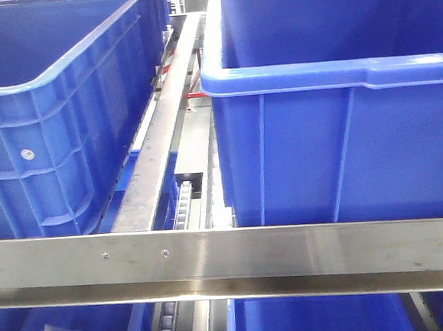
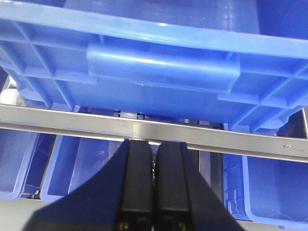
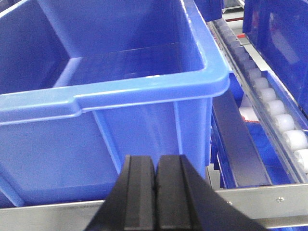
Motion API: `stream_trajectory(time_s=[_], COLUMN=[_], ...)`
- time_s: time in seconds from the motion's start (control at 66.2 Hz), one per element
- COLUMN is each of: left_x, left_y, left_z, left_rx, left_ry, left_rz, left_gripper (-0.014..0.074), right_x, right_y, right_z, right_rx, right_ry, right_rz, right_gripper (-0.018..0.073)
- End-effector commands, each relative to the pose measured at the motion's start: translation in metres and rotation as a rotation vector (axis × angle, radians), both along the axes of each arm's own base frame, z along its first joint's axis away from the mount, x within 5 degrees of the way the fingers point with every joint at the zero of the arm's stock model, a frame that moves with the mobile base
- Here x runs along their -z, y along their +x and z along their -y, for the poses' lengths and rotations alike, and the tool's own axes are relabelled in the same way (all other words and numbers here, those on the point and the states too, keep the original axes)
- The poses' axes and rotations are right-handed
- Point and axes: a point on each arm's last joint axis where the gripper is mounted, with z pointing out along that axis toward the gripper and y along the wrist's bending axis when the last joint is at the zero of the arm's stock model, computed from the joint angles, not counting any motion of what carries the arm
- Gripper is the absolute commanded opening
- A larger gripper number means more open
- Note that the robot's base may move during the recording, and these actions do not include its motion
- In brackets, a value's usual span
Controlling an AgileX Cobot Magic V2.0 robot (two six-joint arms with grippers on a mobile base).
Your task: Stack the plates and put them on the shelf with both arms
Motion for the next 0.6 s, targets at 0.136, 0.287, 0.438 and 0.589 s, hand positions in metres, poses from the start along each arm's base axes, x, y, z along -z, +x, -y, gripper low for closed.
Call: stream_trajectory(time_s=[0.136,0.287,0.438,0.589], left_x=[-0.015,-0.015,-0.015,-0.015], left_y=[0.006,0.006,0.006,-0.007], left_z=[0.001,0.001,0.001,0.0], left_rx=[0.008,0.008,0.008,0.011], left_ry=[-0.011,-0.011,-0.012,-0.003], left_rz=[0.096,0.096,0.099,0.171], left_gripper=[0.0083,0.0083,0.0083,0.0083], right_x=[-0.009,-0.009,-0.009,-0.009], right_y=[-0.001,-0.001,-0.001,-0.001], right_z=[0.0,0.0,0.0,0.0], right_rx=[-0.003,-0.003,-0.003,-0.003], right_ry=[-0.012,-0.012,-0.012,-0.012], right_rz=[0.106,0.106,0.106,0.106], right_gripper=[0.0048,0.0048,0.0048,0.0048])
